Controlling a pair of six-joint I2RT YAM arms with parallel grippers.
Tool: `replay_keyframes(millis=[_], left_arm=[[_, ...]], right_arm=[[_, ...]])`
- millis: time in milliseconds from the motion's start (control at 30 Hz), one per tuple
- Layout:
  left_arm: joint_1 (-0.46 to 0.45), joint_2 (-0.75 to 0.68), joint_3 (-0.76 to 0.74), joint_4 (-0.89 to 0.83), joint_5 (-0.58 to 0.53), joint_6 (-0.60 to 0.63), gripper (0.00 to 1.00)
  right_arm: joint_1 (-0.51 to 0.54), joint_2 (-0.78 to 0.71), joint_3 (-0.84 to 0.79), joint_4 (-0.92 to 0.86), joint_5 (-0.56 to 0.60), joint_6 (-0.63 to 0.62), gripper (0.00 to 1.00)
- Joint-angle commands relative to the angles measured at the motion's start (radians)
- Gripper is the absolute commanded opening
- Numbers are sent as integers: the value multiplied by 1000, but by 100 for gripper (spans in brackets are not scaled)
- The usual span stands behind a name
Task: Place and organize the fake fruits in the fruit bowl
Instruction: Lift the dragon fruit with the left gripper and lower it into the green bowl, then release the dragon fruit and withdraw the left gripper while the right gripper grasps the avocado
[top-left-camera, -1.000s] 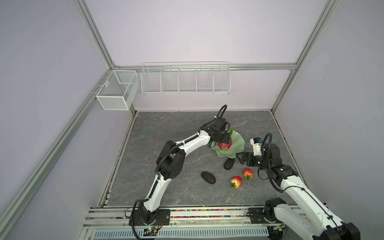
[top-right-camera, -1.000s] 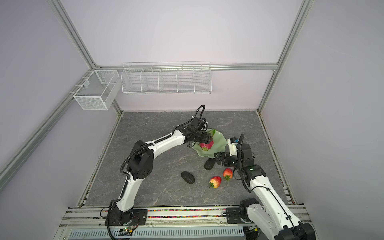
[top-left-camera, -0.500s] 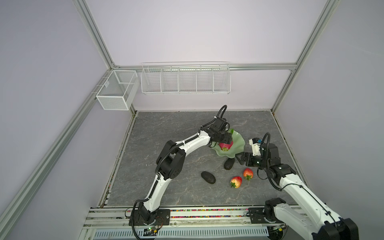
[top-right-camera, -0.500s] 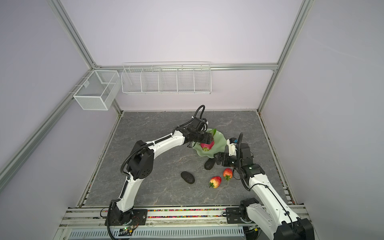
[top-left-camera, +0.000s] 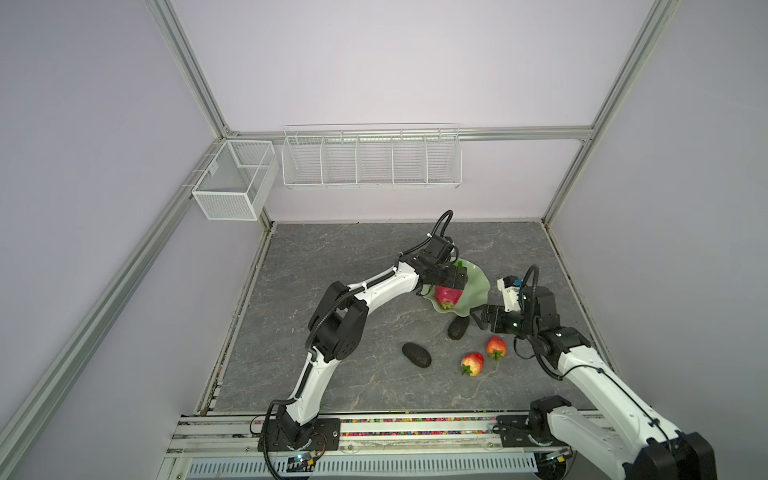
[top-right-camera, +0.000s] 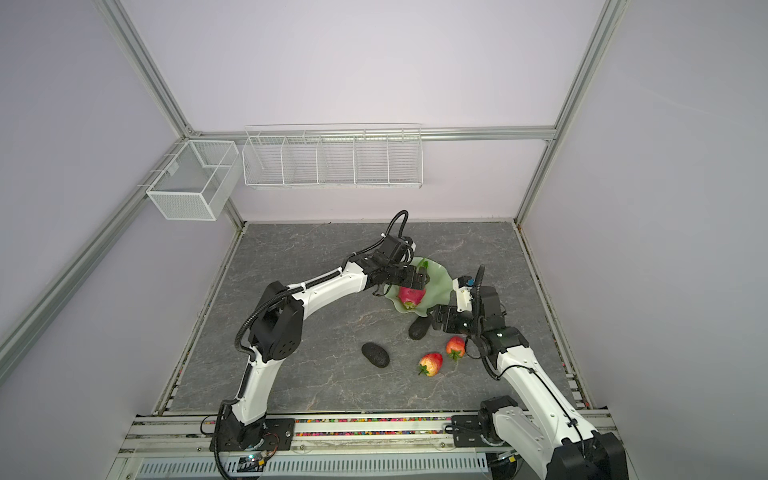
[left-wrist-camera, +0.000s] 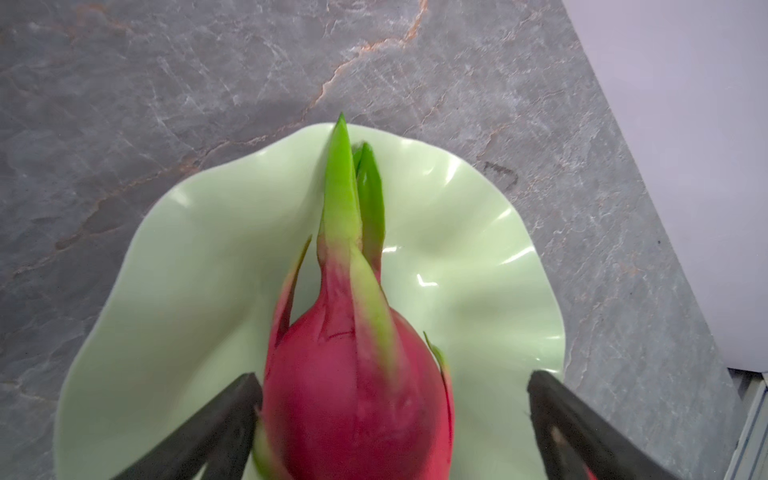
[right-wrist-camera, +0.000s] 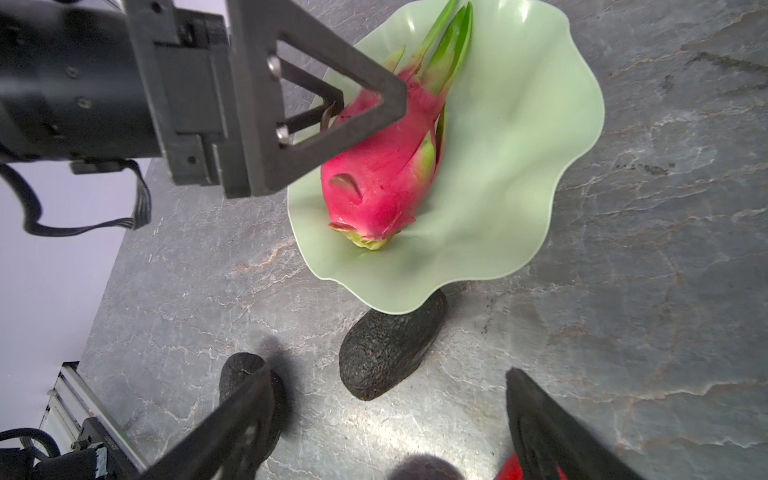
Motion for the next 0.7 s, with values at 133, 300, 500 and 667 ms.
replay_keyframes(millis=[133, 300, 500, 667], left_arm=[[-11, -213, -92, -6, -75, 20, 99], [-12, -438, -348, -80, -264, 26, 100], [-2, -760, -723, -65, -190, 63, 99], [-4, -1023, -895, -164, -76, 63, 99]], right_arm=[[2, 6, -3, 13, -60, -77, 88], [155, -8, -6, 61, -160, -172, 88], [494, 239, 139, -42, 18, -295, 91], [635, 418, 202, 9, 77, -289, 92]])
